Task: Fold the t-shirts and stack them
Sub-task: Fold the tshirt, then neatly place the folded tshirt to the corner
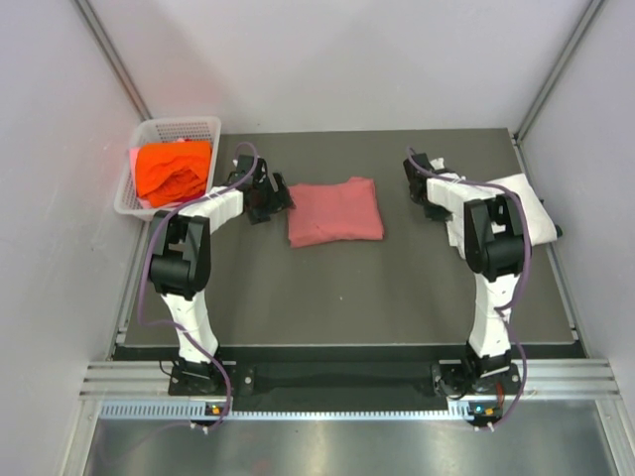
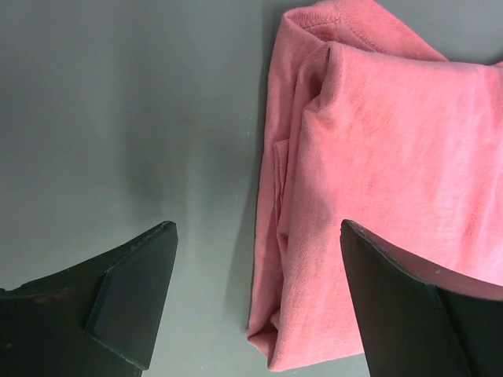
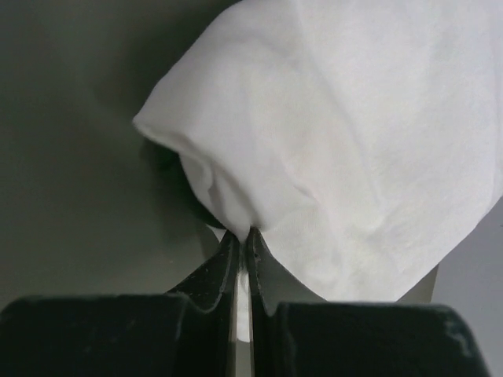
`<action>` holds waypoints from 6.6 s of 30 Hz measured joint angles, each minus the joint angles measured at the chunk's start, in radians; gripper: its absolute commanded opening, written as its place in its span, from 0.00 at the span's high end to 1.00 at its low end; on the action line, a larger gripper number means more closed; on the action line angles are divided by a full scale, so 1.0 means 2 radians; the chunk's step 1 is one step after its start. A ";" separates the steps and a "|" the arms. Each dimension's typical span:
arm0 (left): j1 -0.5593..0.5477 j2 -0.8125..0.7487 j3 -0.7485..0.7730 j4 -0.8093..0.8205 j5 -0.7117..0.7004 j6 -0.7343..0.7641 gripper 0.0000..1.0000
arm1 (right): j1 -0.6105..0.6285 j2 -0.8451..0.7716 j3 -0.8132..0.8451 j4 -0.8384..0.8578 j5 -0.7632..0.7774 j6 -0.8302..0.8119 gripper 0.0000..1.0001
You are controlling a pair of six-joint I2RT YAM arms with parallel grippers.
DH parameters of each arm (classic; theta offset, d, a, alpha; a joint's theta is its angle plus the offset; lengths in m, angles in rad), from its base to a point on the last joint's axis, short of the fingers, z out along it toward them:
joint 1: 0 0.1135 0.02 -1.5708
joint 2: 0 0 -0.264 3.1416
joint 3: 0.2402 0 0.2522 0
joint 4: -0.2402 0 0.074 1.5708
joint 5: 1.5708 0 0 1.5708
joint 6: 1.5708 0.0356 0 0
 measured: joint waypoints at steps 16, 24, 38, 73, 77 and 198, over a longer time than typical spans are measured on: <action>0.000 0.000 0.000 0.000 -0.002 0.007 0.11 | 0.072 -0.025 0.112 -0.006 -0.129 0.049 0.38; 0.000 -0.019 -0.041 0.019 -0.015 0.005 0.06 | 0.062 -0.123 0.064 0.034 -0.172 0.045 0.30; 0.000 -0.031 -0.043 0.037 0.003 0.003 0.02 | -0.020 -0.094 -0.033 0.184 -0.485 0.127 0.15; 0.006 0.109 0.077 0.075 0.080 -0.058 0.84 | -0.015 0.165 0.213 0.159 -0.620 0.166 0.84; 0.007 0.119 0.085 0.079 0.092 -0.059 1.00 | -0.015 0.169 0.218 0.150 -0.617 0.159 1.00; -0.338 0.287 0.351 0.307 -0.139 -0.077 0.45 | -0.348 -0.171 -0.095 0.268 -0.454 0.173 0.26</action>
